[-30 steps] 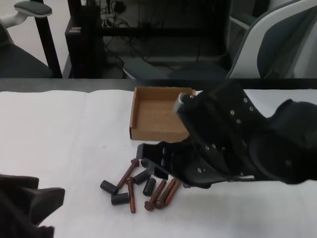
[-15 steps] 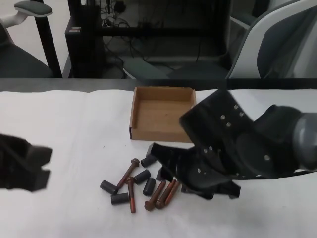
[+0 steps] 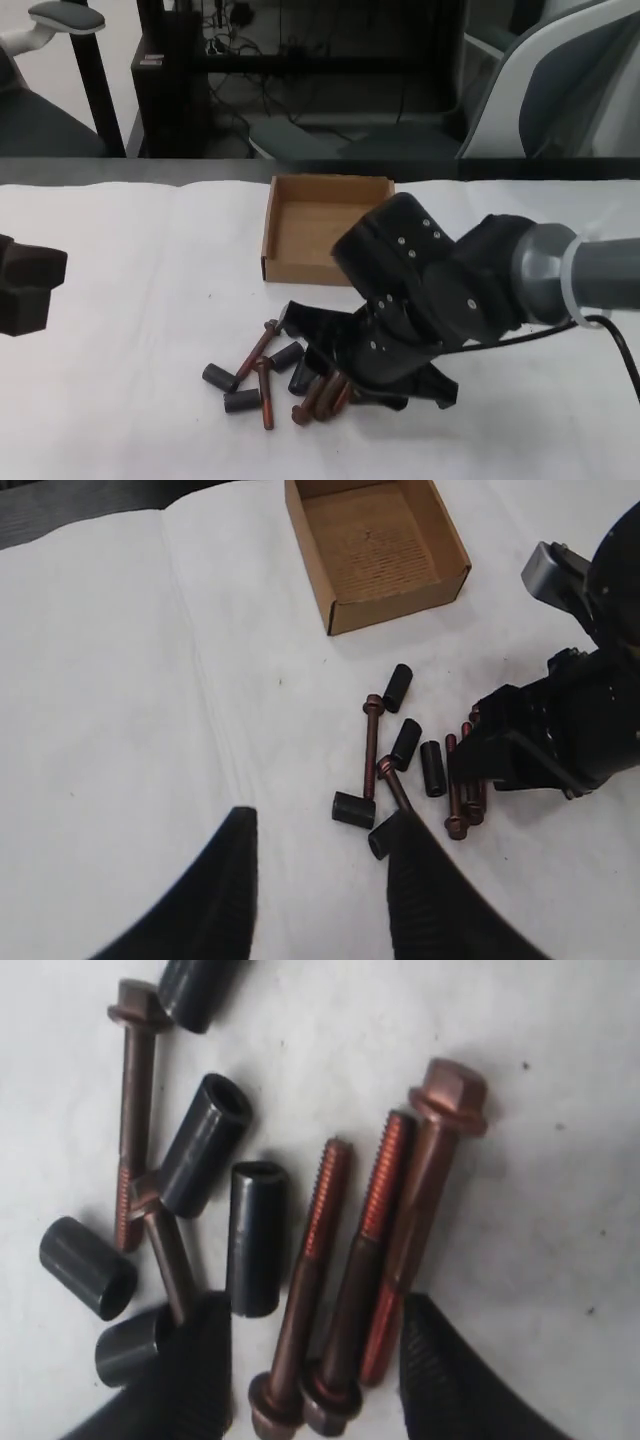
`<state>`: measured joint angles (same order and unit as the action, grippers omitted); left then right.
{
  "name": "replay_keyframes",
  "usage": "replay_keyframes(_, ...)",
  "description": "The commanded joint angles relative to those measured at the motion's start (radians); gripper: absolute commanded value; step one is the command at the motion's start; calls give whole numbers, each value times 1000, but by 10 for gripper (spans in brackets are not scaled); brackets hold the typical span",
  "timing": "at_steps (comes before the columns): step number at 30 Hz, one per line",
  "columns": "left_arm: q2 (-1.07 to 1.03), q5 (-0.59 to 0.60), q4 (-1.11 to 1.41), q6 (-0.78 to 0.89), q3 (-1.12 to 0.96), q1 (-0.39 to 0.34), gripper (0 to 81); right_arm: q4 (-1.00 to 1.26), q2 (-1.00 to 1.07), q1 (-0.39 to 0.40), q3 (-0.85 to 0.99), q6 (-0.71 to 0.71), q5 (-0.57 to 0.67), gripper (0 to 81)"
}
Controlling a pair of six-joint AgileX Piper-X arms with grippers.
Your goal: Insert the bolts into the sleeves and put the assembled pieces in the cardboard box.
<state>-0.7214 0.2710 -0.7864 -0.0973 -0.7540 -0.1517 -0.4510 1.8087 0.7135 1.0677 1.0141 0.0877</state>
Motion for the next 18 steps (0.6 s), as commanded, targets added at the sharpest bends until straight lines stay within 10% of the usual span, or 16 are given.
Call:
replay_keyframes(1,-1,9,6,-8,-12,2,433,-10,-1,-30,14,-11,6,528)
replay_keyframes(18,-1,9,6,-8,-12,2,433,-92,-1,-52,14,-40,-4,528)
